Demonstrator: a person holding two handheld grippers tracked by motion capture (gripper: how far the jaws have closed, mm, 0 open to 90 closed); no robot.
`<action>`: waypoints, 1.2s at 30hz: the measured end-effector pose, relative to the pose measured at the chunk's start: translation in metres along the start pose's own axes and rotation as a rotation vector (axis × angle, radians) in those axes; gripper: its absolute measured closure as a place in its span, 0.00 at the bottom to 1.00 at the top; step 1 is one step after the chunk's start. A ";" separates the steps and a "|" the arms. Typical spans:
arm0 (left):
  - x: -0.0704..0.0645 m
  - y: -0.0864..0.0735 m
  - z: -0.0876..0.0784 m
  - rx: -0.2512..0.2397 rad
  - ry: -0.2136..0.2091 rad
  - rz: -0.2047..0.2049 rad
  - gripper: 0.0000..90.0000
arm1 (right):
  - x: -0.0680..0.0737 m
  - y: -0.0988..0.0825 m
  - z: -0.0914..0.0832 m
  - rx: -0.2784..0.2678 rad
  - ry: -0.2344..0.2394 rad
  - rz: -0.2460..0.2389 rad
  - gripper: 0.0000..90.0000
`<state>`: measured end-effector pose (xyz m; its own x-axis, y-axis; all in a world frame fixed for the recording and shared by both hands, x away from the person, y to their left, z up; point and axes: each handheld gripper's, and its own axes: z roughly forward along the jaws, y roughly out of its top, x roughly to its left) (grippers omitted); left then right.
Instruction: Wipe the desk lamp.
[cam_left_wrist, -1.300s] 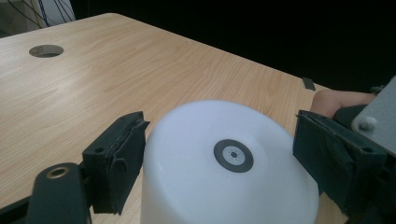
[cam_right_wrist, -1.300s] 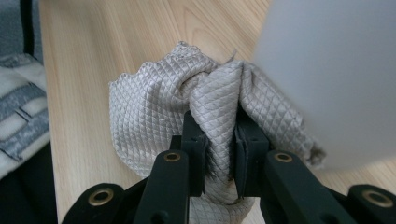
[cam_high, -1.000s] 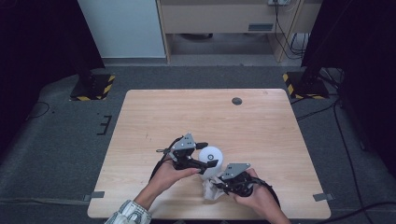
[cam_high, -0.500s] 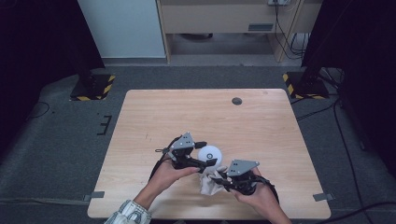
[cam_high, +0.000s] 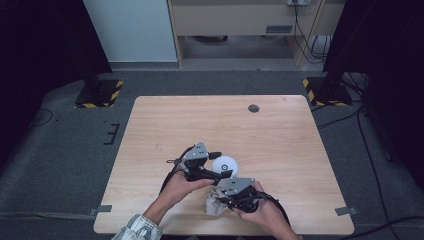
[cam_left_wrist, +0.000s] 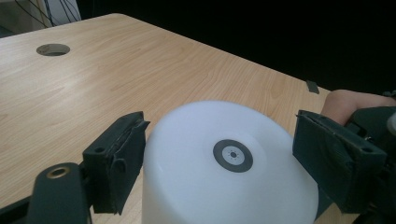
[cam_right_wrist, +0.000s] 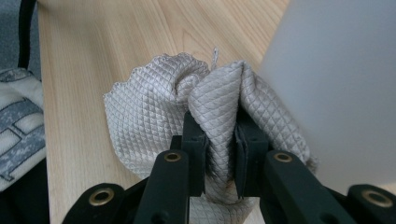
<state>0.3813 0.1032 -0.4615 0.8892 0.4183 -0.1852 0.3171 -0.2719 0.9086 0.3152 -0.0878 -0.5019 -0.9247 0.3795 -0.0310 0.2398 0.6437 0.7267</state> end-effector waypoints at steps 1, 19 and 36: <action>0.000 0.000 0.000 0.000 0.000 -0.001 0.19 | -0.001 -0.002 -0.002 0.009 -0.005 -0.002 0.86; 0.003 0.000 0.001 0.002 0.002 -0.022 0.19 | -0.015 -0.007 -0.042 -0.094 -0.044 0.061 0.86; 0.005 0.000 0.003 0.002 -0.003 -0.042 0.19 | -0.004 0.002 -0.004 -0.011 0.007 0.024 0.86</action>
<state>0.3868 0.1030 -0.4632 0.8763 0.4265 -0.2240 0.3544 -0.2558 0.8994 0.3183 -0.0903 -0.4975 -0.9205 0.3906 -0.0087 0.2590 0.6267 0.7350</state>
